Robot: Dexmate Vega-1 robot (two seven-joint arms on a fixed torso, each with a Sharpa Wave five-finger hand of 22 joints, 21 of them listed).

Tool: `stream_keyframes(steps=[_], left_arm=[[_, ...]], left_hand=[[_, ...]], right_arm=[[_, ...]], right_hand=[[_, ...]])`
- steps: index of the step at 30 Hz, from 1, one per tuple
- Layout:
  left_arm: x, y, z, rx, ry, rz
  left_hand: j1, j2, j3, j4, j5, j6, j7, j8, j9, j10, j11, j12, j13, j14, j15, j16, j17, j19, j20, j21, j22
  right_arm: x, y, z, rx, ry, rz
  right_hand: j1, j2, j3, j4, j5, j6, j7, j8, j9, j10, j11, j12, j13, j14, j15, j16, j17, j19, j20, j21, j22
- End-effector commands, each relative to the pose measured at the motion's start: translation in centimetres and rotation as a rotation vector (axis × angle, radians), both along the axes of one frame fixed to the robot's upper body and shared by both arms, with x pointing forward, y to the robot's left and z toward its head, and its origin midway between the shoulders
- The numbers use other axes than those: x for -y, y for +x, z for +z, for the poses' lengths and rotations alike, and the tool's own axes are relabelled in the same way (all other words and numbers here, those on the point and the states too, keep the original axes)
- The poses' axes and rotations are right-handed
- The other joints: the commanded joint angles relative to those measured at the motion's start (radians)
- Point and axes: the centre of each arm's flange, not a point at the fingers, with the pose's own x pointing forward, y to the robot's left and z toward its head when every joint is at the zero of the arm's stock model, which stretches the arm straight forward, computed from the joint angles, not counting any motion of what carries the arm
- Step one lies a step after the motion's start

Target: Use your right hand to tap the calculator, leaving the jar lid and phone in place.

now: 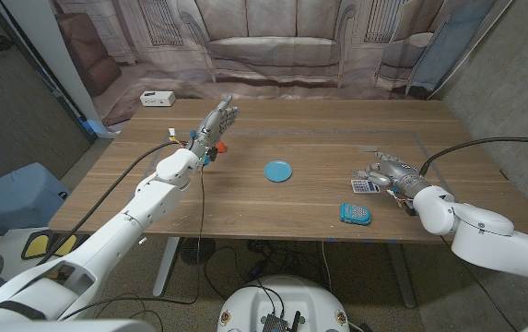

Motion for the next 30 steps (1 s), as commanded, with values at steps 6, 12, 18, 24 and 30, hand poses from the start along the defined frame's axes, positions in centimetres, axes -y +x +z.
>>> stream_keyframes(steps=[6, 12, 18, 24, 30], left_arm=[[0.0, 0.3, 0.3, 0.001, 0.000, -0.007], [0.1, 0.6, 0.4, -0.002, 0.004, -0.011], [0.1, 1.0, 0.5, -0.006, 0.010, -0.018], [0.1, 1.2, 0.5, -0.008, 0.008, -0.021], [0.1, 1.4, 0.5, -0.010, 0.008, -0.022]], left_hand=[[0.000, 0.012, 0.002, -0.005, -0.002, 0.004, -0.004, -0.001, 0.003, 0.005, -0.002, 0.001, 0.004, 0.001, 0.000, 0.001, 0.001, -0.003, 0.006, -0.003, 0.002], [-0.001, 0.012, 0.001, -0.006, -0.002, 0.003, -0.004, -0.001, 0.003, 0.007, 0.000, 0.001, 0.004, 0.001, -0.002, 0.001, 0.001, -0.002, 0.007, -0.003, 0.002], [-0.001, 0.013, 0.001, -0.006, -0.002, 0.004, -0.005, -0.001, 0.003, 0.006, 0.003, 0.001, 0.004, 0.001, -0.001, 0.000, 0.001, -0.003, 0.007, -0.003, 0.002], [-0.001, 0.013, 0.001, -0.007, -0.002, 0.004, -0.003, -0.001, 0.003, 0.007, -0.003, 0.001, 0.004, 0.001, -0.001, 0.000, 0.001, -0.003, 0.007, -0.003, 0.002], [-0.002, 0.014, 0.001, -0.008, -0.002, 0.007, -0.011, 0.000, 0.003, 0.007, -0.001, 0.001, 0.004, 0.004, -0.002, 0.001, 0.001, -0.002, 0.013, -0.002, 0.002]], right_arm=[[0.0, -0.9, 1.1, 0.054, -0.002, 0.000], [-0.2, -1.4, 1.6, 0.079, -0.007, -0.003], [-0.5, -1.6, 1.9, 0.095, -0.007, -0.002], [-0.5, -1.9, 1.6, 0.146, 0.022, 0.015], [-0.3, -2.0, 1.5, 0.184, 0.065, 0.041]], right_hand=[[0.012, 0.006, 0.003, -0.007, -0.005, -0.009, 0.005, -0.005, 0.002, -0.016, 0.007, 0.005, 0.003, -0.208, 0.006, 0.008, 0.002, -0.109, -0.003, 0.008, 0.002], [0.015, 0.006, 0.004, -0.010, -0.005, -0.009, 0.006, -0.005, 0.002, -0.015, 0.008, 0.005, 0.003, -0.205, 0.007, 0.008, 0.002, -0.087, -0.004, 0.015, 0.002], [0.016, 0.007, 0.005, -0.011, -0.006, -0.011, 0.006, -0.005, 0.002, -0.013, 0.008, 0.005, 0.003, -0.200, 0.006, 0.010, 0.002, -0.079, -0.006, 0.018, 0.002], [0.023, 0.009, 0.009, -0.016, -0.007, -0.049, 0.003, -0.017, 0.003, 0.013, 0.010, 0.013, 0.003, -0.173, 0.010, 0.019, 0.001, -0.059, 0.000, 0.021, 0.001], [0.046, 0.009, 0.020, -0.035, -0.010, -0.185, -0.020, -0.040, 0.001, 0.074, 0.010, 0.022, 0.001, -0.129, 0.003, 0.027, -0.002, -0.017, 0.020, 0.025, 0.000]])
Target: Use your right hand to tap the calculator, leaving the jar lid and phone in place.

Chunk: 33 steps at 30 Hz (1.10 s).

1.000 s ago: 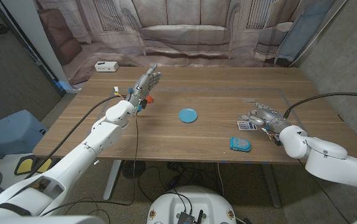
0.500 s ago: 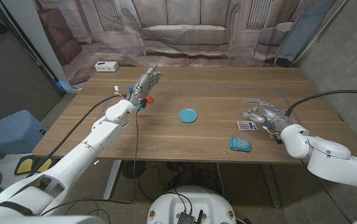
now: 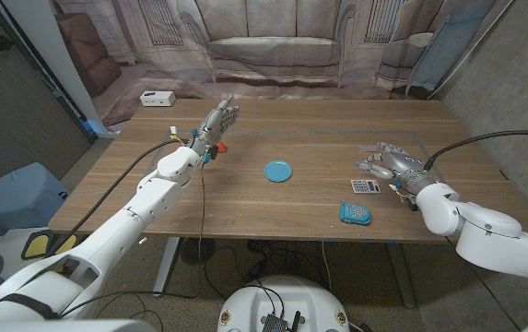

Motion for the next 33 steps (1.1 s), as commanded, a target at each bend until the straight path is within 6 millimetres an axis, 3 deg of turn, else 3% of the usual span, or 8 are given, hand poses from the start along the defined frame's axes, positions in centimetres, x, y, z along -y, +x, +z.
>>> stream_keyframes(steps=[1, 6, 10, 15, 19, 21, 23, 33], left_arm=[[0.07, 0.44, -0.02, -0.005, 0.002, -0.007], [-0.02, 0.50, -0.04, -0.006, -0.003, -0.006], [-0.01, 0.56, -0.06, -0.008, 0.000, -0.008], [0.01, 0.55, -0.15, -0.009, -0.001, -0.007], [-0.07, 0.48, -0.16, -0.006, -0.007, -0.004], [-0.11, 0.46, -0.17, -0.005, -0.009, -0.003], [-0.14, 0.45, -0.19, -0.005, -0.010, -0.002], [-0.19, 0.38, -0.21, 0.000, -0.012, -0.007]], left_hand=[[0.004, 0.008, 0.004, -0.006, -0.002, 0.007, -0.012, 0.000, 0.003, 0.007, -0.001, 0.001, 0.004, 0.004, -0.002, 0.001, 0.001, -0.002, 0.014, -0.002, 0.002], [0.003, 0.009, 0.003, -0.007, -0.002, 0.007, -0.014, 0.000, 0.003, 0.008, -0.005, 0.001, 0.004, 0.004, -0.003, 0.001, 0.001, -0.002, 0.015, -0.002, 0.002], [0.003, 0.009, 0.003, -0.007, -0.002, 0.011, -0.016, 0.001, 0.003, 0.008, -0.003, 0.001, 0.004, 0.005, -0.002, 0.001, 0.001, -0.002, 0.018, -0.002, 0.002], [0.003, 0.009, 0.003, -0.008, -0.002, 0.016, -0.017, 0.003, 0.003, 0.009, -0.004, 0.001, 0.005, 0.006, -0.003, 0.002, 0.001, -0.002, 0.019, -0.002, 0.002], [0.003, 0.010, 0.003, -0.009, -0.002, 0.019, -0.017, 0.004, 0.003, 0.010, -0.001, 0.002, 0.005, 0.005, -0.004, 0.001, 0.001, -0.004, 0.020, -0.003, 0.002], [0.003, 0.010, 0.003, -0.009, -0.002, 0.018, -0.016, 0.003, 0.003, 0.011, -0.002, 0.002, 0.005, 0.005, -0.003, 0.001, 0.001, -0.004, 0.018, -0.003, 0.002], [0.002, 0.010, 0.003, -0.009, -0.002, 0.018, -0.016, 0.003, 0.003, 0.011, -0.002, 0.002, 0.005, 0.004, -0.004, 0.001, 0.001, -0.003, 0.015, -0.003, 0.002], [0.002, 0.011, 0.003, -0.010, -0.002, 0.018, -0.013, 0.002, 0.003, 0.008, 0.000, 0.000, 0.005, 0.004, -0.006, 0.001, 0.001, -0.001, 0.007, -0.002, 0.002]], right_arm=[[0.20, -0.37, -0.14, 0.068, 0.066, 0.038], [0.29, -0.30, -0.02, 0.058, 0.065, 0.009], [0.37, -0.16, 0.00, 0.038, 0.069, 0.000], [0.20, -0.13, 0.06, 0.030, 0.070, -0.003], [0.19, -0.23, 0.15, 0.064, 0.096, 0.007], [0.24, -0.29, 0.16, 0.084, 0.118, 0.019], [0.25, -0.33, 0.19, 0.100, 0.138, 0.031], [-0.05, -0.06, 0.72, 0.130, 0.180, 0.075]], right_hand=[[0.020, -0.002, 0.003, -0.015, -0.005, -0.117, -0.005, -0.014, 0.000, 0.025, 0.008, 0.005, 0.002, -0.123, 0.002, 0.007, -0.002, -0.010, 0.014, 0.002, 0.003], [0.002, -0.016, -0.007, -0.012, -0.008, -0.337, 0.045, -0.014, -0.002, 0.047, 0.028, -0.005, 0.000, -0.103, 0.009, 0.004, 0.000, 0.014, 0.001, -0.004, 0.002], [-0.019, -0.022, -0.017, -0.003, -0.007, -0.458, 0.085, -0.014, -0.002, 0.027, 0.041, -0.019, 0.000, -0.110, 0.011, -0.003, 0.003, 0.012, -0.002, -0.012, 0.002], [-0.034, -0.023, -0.023, 0.004, -0.006, -0.481, 0.094, -0.004, -0.002, -0.009, 0.039, -0.031, 0.001, -0.127, 0.006, -0.011, 0.005, 0.000, -0.004, -0.019, 0.003], [-0.036, -0.023, -0.024, 0.002, -0.003, -0.444, 0.110, 0.021, -0.003, 0.012, 0.059, -0.016, -0.001, -0.070, -0.041, 0.000, -0.001, 0.082, -0.088, 0.003, 0.000], [-0.031, -0.025, -0.023, -0.003, -0.003, -0.419, 0.116, 0.028, -0.003, 0.034, 0.065, -0.009, -0.002, -0.043, -0.050, 0.004, -0.004, 0.123, -0.105, 0.011, -0.002], [-0.027, -0.027, -0.023, -0.007, -0.003, -0.403, 0.126, 0.032, -0.003, 0.046, 0.064, -0.007, -0.002, -0.026, -0.053, 0.004, -0.007, 0.151, -0.112, 0.015, -0.004], [-0.018, -0.027, -0.020, -0.013, -0.003, -0.397, 0.158, 0.030, -0.003, 0.062, 0.063, -0.004, -0.003, -0.008, -0.054, 0.003, -0.009, 0.181, -0.116, 0.017, -0.005]])
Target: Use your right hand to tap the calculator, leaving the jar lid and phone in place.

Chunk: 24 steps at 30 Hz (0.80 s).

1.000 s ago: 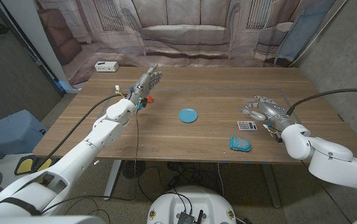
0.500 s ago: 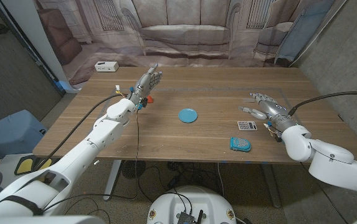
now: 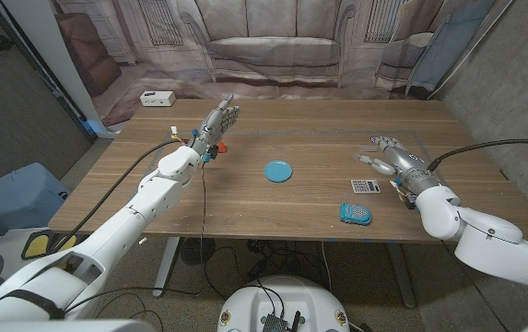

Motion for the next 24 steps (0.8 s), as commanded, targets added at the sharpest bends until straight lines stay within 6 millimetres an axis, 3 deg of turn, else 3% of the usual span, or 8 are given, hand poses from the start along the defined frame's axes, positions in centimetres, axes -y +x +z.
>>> stream_keyframes(steps=[1, 10, 24], left_arm=[[-0.2, -0.1, -0.1, 0.004, -0.003, 0.001], [-0.6, -0.5, 0.1, 0.016, -0.007, 0.004], [-0.6, -0.7, 0.4, 0.029, -0.011, -0.005]], left_hand=[[0.002, 0.011, -0.002, -0.006, -0.002, 0.006, -0.001, 0.002, 0.004, 0.007, 0.001, 0.000, 0.005, 0.004, -0.006, 0.000, 0.001, 0.000, -0.004, -0.002, 0.002], [0.002, 0.012, -0.002, -0.007, -0.003, 0.004, 0.001, 0.001, 0.004, 0.008, -0.002, 0.001, 0.005, 0.003, -0.005, 0.000, 0.001, 0.002, -0.009, -0.001, 0.002], [0.002, 0.013, -0.002, -0.009, -0.003, 0.003, 0.001, 0.000, 0.004, 0.011, -0.003, 0.001, 0.004, 0.005, -0.005, 0.001, 0.001, 0.005, -0.013, 0.000, 0.002]], right_arm=[[-0.3, 0.3, 0.6, 0.048, 0.055, 0.050], [-0.7, 0.8, 1.4, 0.072, 0.095, 0.105], [-0.8, 2.1, 2.2, 0.076, 0.225, 0.251]], right_hand=[[0.012, -0.005, 0.004, -0.007, 0.003, -0.003, 0.023, 0.001, 0.001, 0.007, -0.001, 0.007, 0.003, -0.001, -0.010, 0.008, 0.000, 0.021, -0.001, 0.008, -0.001], [0.028, -0.002, 0.011, -0.016, 0.004, -0.015, 0.041, -0.007, 0.001, 0.016, -0.002, 0.004, 0.002, 0.030, -0.006, 0.009, -0.003, 0.080, -0.021, 0.017, -0.001], [0.043, -0.002, 0.015, -0.023, 0.004, -0.016, 0.053, -0.007, 0.002, 0.021, 0.009, 0.002, 0.002, 0.045, 0.004, 0.004, -0.004, 0.117, -0.012, 0.015, -0.003]])
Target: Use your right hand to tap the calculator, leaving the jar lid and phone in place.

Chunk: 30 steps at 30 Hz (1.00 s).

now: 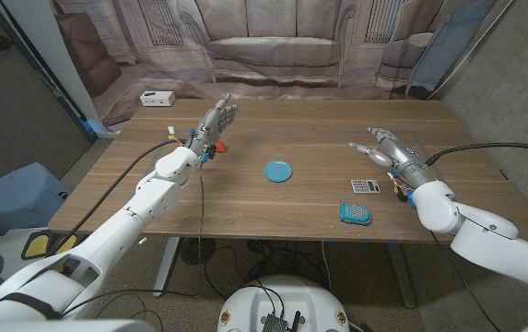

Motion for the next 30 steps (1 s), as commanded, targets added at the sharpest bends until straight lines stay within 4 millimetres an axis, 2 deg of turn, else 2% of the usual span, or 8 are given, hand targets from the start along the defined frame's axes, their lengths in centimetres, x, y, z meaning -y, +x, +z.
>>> stream_keyframes(steps=[1, 5, 13, 21, 30], left_arm=[[0.0, -0.1, 0.2, 0.010, -0.002, -0.011], [0.1, 0.0, 0.1, 0.010, -0.006, -0.017], [-0.2, -0.3, -0.1, 0.015, -0.014, -0.011], [-0.5, -0.7, -0.4, 0.015, -0.018, -0.009], [-0.7, -1.0, -0.6, 0.012, -0.007, -0.012]], left_hand=[[0.002, 0.013, 0.003, -0.005, -0.003, 0.003, 0.001, 0.000, 0.004, 0.011, -0.003, 0.001, 0.004, 0.005, -0.005, 0.001, 0.003, 0.005, -0.006, 0.000, 0.002], [0.002, 0.013, 0.003, -0.006, -0.003, 0.003, 0.002, 0.000, 0.004, 0.013, 0.000, 0.002, 0.004, 0.006, -0.004, 0.001, 0.003, 0.007, -0.008, 0.001, 0.002], [0.002, 0.014, 0.003, -0.007, -0.003, 0.002, 0.003, -0.001, 0.003, 0.013, -0.001, 0.002, 0.004, 0.010, -0.003, 0.002, 0.003, 0.011, -0.009, 0.001, 0.002], [0.002, 0.014, 0.002, -0.008, -0.003, 0.001, 0.004, -0.001, 0.003, 0.013, -0.004, 0.002, 0.004, 0.011, -0.003, 0.002, 0.003, 0.012, -0.009, 0.001, 0.002], [0.002, 0.015, 0.002, -0.010, -0.003, 0.003, 0.004, -0.001, 0.003, 0.015, -0.009, 0.002, 0.004, 0.016, -0.002, 0.003, 0.003, 0.012, -0.010, 0.001, 0.002]], right_arm=[[-0.1, 1.0, 0.8, 0.017, 0.121, 0.134], [0.2, 1.3, 0.9, 0.027, 0.181, 0.185], [0.6, 2.0, 1.0, 0.052, 0.304, 0.249], [0.3, 3.1, 0.9, 0.041, 0.419, 0.372], [-0.5, 4.0, 1.3, 0.066, 0.480, 0.449]], right_hand=[[0.012, -0.002, 0.000, -0.009, 0.004, 0.010, 0.012, 0.002, 0.001, 0.016, 0.008, 0.003, 0.002, 0.017, 0.002, 0.004, 0.001, 0.020, -0.003, 0.004, 0.002], [0.014, -0.003, 0.000, -0.010, 0.003, 0.019, 0.013, 0.005, 0.001, 0.022, 0.009, 0.004, 0.002, 0.024, 0.003, 0.004, 0.000, 0.025, -0.002, 0.002, 0.002], [0.020, -0.007, 0.000, -0.013, 0.003, 0.052, -0.005, 0.015, 0.001, 0.032, 0.010, 0.005, 0.002, 0.033, 0.007, 0.002, 0.000, 0.030, 0.007, -0.004, 0.002], [0.023, -0.010, 0.000, -0.014, 0.002, 0.074, 0.006, 0.019, 0.001, 0.050, 0.021, 0.009, 0.003, 0.045, 0.015, 0.002, 0.001, 0.039, 0.012, -0.009, 0.002], [0.029, -0.012, 0.000, -0.016, 0.002, 0.107, 0.003, 0.027, 0.002, 0.078, 0.024, 0.016, 0.003, 0.062, 0.019, 0.003, 0.001, 0.050, 0.015, -0.013, 0.003]])
